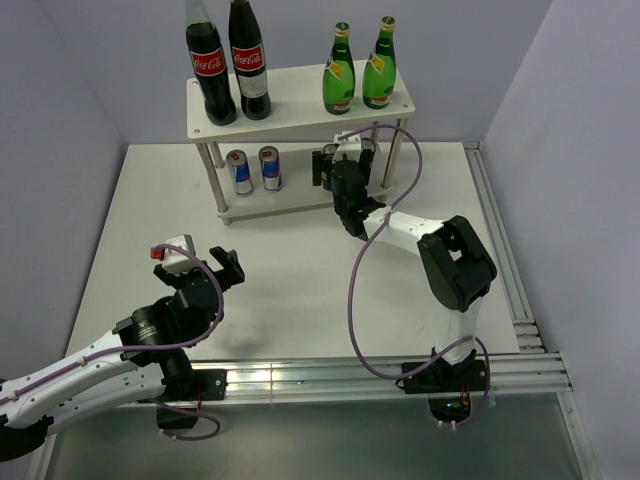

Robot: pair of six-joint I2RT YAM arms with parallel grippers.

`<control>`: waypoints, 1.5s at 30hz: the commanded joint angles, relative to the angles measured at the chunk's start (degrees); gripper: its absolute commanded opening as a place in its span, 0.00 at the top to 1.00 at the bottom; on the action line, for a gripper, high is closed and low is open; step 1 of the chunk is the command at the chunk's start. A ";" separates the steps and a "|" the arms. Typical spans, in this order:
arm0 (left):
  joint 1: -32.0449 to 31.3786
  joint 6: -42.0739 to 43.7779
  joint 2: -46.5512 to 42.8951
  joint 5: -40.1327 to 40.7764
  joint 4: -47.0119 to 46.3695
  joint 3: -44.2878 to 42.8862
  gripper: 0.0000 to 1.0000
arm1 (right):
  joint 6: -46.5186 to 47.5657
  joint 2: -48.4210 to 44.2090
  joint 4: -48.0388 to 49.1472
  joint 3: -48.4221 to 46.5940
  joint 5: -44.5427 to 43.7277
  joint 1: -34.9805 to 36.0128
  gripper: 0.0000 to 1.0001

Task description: Place and organize the beverage onto the shelf

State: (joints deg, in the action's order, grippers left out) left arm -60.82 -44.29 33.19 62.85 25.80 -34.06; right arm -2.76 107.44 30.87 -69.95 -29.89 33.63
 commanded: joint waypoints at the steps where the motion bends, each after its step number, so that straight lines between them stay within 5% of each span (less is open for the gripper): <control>1: -0.27 -0.53 -0.32 1.13 0.04 -0.04 0.01 | -1.10 -4.34 1.82 1.31 0.18 0.74 0.00; 13: -0.44 -0.80 -0.85 1.31 0.30 0.05 0.01 | -1.45 -10.40 2.44 6.31 -2.36 3.29 0.00; 20: -0.53 -1.06 -0.67 1.40 0.48 -0.04 0.01 | -6.18 -26.27 -1.77 15.97 -13.58 10.30 0.00; 28: -0.71 -0.87 -0.67 -0.35 1.51 -1.26 0.01 | -29.47 -52.64 -37.85 22.57 -25.30 30.24 0.00; 32: -1.23 -0.36 1.00 -3.51 2.93 -6.70 0.02 | -35.54 -60.40 -51.06 23.02 -33.73 43.15 0.00; 37: -1.32 8.95 2.58 -12.29 0.13 -16.53 0.03 | -44.84 -64.80 -68.97 20.92 -41.80 50.73 0.00; 40: -1.41 13.52 3.02 -14.15 -1.36 -19.98 0.03 | -47.77 -66.21 -71.74 19.95 -44.90 51.80 0.00; 45: -1.41 22.82 5.65 -16.88 -6.10 -27.45 0.01 | -37.95 -68.59 -63.68 18.98 -48.15 52.07 0.00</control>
State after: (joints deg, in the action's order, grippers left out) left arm -61.98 -30.35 36.97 49.76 24.51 -57.45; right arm -44.01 40.91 -35.51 -48.03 -71.22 85.25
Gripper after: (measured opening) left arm 0.985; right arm 0.999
